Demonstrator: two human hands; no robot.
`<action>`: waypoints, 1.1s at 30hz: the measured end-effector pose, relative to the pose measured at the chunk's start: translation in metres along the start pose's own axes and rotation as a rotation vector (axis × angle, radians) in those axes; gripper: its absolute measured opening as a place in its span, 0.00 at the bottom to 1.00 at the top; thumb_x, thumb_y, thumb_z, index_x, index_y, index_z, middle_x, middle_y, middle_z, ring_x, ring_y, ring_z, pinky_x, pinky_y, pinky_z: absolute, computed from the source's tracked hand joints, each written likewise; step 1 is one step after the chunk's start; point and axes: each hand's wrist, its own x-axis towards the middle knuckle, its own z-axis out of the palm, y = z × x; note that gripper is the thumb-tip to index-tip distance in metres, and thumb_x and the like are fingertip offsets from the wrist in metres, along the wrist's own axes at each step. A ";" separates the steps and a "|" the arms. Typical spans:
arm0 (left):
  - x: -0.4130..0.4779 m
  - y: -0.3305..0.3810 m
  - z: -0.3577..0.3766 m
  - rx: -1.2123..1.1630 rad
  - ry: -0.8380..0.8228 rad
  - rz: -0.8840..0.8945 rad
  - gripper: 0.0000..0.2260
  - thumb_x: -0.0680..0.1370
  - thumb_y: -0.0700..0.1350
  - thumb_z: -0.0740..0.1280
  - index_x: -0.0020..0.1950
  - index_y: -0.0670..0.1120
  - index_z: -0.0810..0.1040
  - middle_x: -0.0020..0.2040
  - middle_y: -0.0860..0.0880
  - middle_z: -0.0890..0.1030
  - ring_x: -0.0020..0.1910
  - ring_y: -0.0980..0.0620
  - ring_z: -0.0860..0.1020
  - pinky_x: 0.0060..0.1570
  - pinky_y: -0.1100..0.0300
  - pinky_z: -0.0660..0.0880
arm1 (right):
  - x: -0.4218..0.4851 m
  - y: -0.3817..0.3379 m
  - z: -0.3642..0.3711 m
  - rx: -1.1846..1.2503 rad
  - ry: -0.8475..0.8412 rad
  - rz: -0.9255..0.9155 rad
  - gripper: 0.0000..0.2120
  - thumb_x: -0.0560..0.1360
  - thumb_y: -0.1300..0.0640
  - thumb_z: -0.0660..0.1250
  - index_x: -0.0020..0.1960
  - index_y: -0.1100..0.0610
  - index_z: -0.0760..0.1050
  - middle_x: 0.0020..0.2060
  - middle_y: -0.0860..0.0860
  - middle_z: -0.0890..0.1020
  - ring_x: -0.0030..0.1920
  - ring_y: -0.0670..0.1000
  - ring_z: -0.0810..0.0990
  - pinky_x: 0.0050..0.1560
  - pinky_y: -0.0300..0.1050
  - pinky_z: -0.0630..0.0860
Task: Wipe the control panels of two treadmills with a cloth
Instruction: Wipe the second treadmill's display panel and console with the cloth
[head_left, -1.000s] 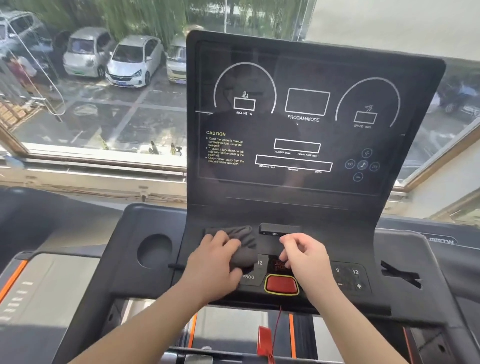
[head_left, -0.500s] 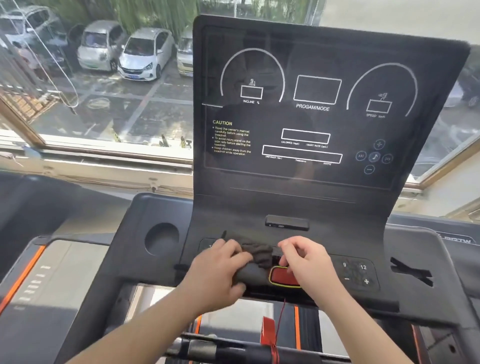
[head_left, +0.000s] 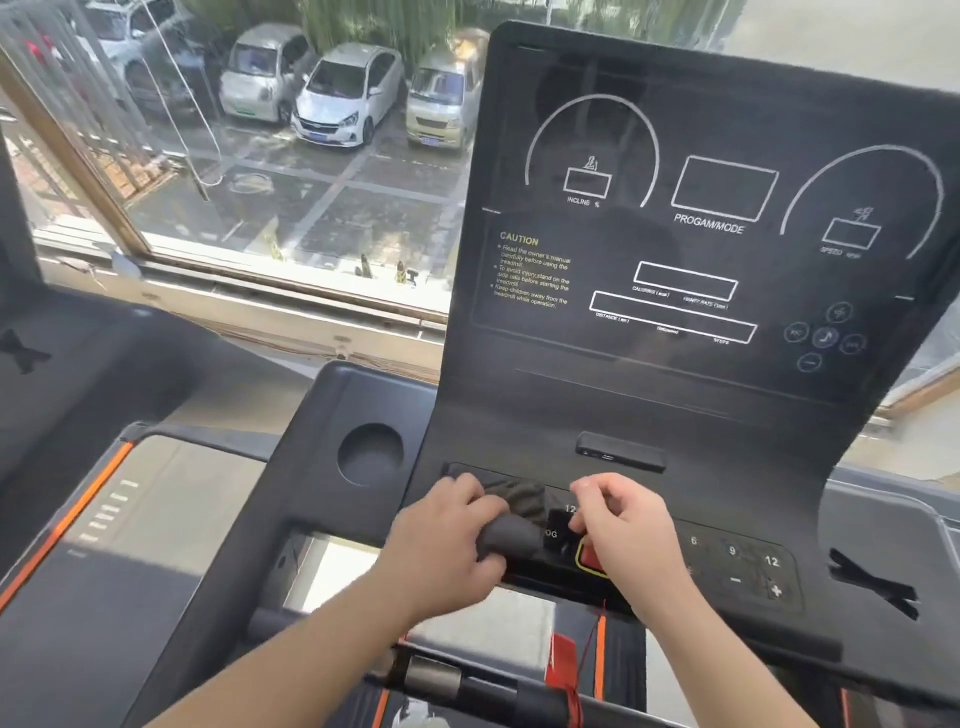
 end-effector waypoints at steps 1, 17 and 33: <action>0.015 -0.007 -0.004 0.025 0.015 -0.048 0.21 0.73 0.58 0.63 0.67 0.59 0.74 0.61 0.56 0.72 0.61 0.52 0.71 0.52 0.54 0.78 | -0.001 -0.002 0.002 0.000 -0.011 -0.003 0.10 0.81 0.57 0.65 0.43 0.53 0.82 0.30 0.50 0.82 0.27 0.49 0.74 0.31 0.44 0.75; 0.000 0.020 -0.031 -0.531 -0.273 -0.173 0.13 0.69 0.49 0.67 0.53 0.57 0.80 0.46 0.58 0.81 0.47 0.56 0.79 0.48 0.56 0.79 | -0.015 0.014 0.004 -0.167 -0.129 -0.260 0.24 0.72 0.68 0.65 0.58 0.42 0.79 0.53 0.41 0.82 0.53 0.41 0.80 0.47 0.35 0.75; 0.020 -0.003 -0.084 -0.902 -0.104 -0.364 0.06 0.82 0.54 0.68 0.56 0.57 0.84 0.50 0.57 0.87 0.52 0.58 0.84 0.57 0.55 0.81 | -0.007 -0.031 0.002 0.129 -0.338 0.101 0.04 0.79 0.58 0.73 0.52 0.57 0.85 0.46 0.56 0.89 0.46 0.53 0.87 0.45 0.46 0.81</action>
